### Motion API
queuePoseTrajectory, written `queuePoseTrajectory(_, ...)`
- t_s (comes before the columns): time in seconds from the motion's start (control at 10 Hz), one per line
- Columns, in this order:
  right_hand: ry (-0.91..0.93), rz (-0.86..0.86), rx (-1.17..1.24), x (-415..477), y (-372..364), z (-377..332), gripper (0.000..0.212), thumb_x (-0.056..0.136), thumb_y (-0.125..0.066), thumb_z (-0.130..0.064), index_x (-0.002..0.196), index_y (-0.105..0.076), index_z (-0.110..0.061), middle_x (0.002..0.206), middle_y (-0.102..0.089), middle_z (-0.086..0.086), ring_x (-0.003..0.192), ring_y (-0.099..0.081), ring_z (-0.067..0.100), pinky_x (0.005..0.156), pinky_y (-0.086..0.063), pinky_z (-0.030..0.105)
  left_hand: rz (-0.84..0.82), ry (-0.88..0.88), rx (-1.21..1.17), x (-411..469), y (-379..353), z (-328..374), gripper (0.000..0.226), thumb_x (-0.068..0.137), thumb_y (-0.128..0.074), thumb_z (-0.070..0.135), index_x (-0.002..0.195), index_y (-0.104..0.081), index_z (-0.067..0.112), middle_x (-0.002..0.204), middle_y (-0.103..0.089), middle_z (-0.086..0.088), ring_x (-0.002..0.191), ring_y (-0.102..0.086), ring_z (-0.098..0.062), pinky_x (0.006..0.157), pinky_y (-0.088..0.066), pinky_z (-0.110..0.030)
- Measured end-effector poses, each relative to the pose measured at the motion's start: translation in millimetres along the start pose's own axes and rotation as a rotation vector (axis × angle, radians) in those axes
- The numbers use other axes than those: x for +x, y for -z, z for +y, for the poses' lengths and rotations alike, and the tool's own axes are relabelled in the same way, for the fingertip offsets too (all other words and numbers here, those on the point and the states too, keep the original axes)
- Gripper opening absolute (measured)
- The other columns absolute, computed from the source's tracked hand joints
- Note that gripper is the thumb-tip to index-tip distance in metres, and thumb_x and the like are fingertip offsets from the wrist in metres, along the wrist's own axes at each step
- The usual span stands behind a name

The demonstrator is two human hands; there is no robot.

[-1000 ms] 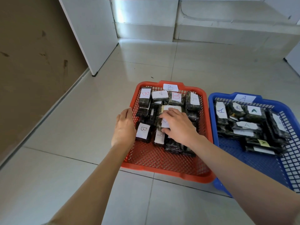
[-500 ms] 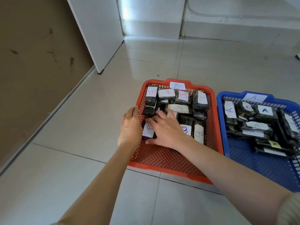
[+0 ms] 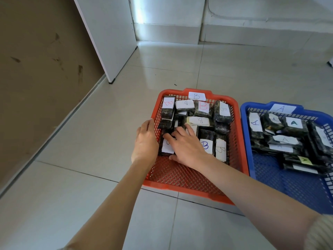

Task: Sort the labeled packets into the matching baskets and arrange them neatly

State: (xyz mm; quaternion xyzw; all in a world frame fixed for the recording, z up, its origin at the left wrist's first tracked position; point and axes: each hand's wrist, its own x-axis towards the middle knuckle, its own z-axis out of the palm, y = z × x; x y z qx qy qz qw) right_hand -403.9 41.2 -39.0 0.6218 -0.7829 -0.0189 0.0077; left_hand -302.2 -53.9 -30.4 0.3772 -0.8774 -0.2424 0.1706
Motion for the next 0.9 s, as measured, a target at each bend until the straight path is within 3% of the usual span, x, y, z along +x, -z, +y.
queuePoseTrajectory(0.1,-0.008,0.025,0.055,-8,5,2,0.086,0.078,-0.067,-0.052,0.146,-0.026,-0.019,0.144,-0.038,0.005,0.140,-0.020,0.023,0.116,0.000,0.048,0.005,-0.010,0.005,1,-2,-2,0.048,0.094,-0.043,0.001,0.141,-0.035,0.007,0.141,-0.041,-0.010,0.129,-0.038,-0.026,0.106,-0.036,-0.036)
queuePoseTrajectory(0.4,-0.014,-0.007,0.070,-25,8,8,0.077,0.087,-0.056,-0.052,0.146,-0.028,-0.013,0.148,-0.034,0.008,0.144,-0.014,0.024,0.117,0.002,0.045,-0.004,-0.006,0.003,-2,0,1,0.047,0.096,-0.042,0.006,0.143,-0.033,0.007,0.142,-0.039,-0.010,0.131,-0.035,-0.027,0.106,-0.034,-0.038)
queuePoseTrajectory(0.7,-0.033,-0.067,0.065,1,4,-7,0.074,0.090,-0.054,-0.045,0.146,-0.021,-0.009,0.143,-0.042,0.010,0.140,-0.021,0.026,0.117,0.004,0.040,0.008,-0.009,-0.025,1,-2,-3,0.046,0.095,-0.043,0.004,0.140,-0.037,0.008,0.140,-0.043,-0.009,0.128,-0.039,-0.025,0.106,-0.038,-0.037)
queuePoseTrajectory(0.8,-0.020,-0.051,0.079,-2,2,-2,0.079,0.088,-0.055,-0.049,0.147,-0.021,-0.010,0.148,-0.034,0.007,0.143,-0.014,0.023,0.118,0.005,0.041,0.030,-0.021,-0.039,2,-4,-5,0.045,0.095,-0.042,0.004,0.140,-0.038,0.007,0.139,-0.044,-0.009,0.128,-0.039,-0.025,0.106,-0.039,-0.038)
queuePoseTrajectory(0.9,-0.021,-0.037,0.085,-10,7,2,0.077,0.091,-0.045,-0.055,0.149,-0.018,-0.013,0.156,-0.020,0.003,0.146,-0.005,0.018,0.118,0.006,0.042,0.009,0.000,0.005,2,-3,-4,0.045,0.096,-0.039,0.004,0.140,-0.036,0.006,0.140,-0.042,-0.011,0.128,-0.039,-0.028,0.106,-0.039,-0.041)
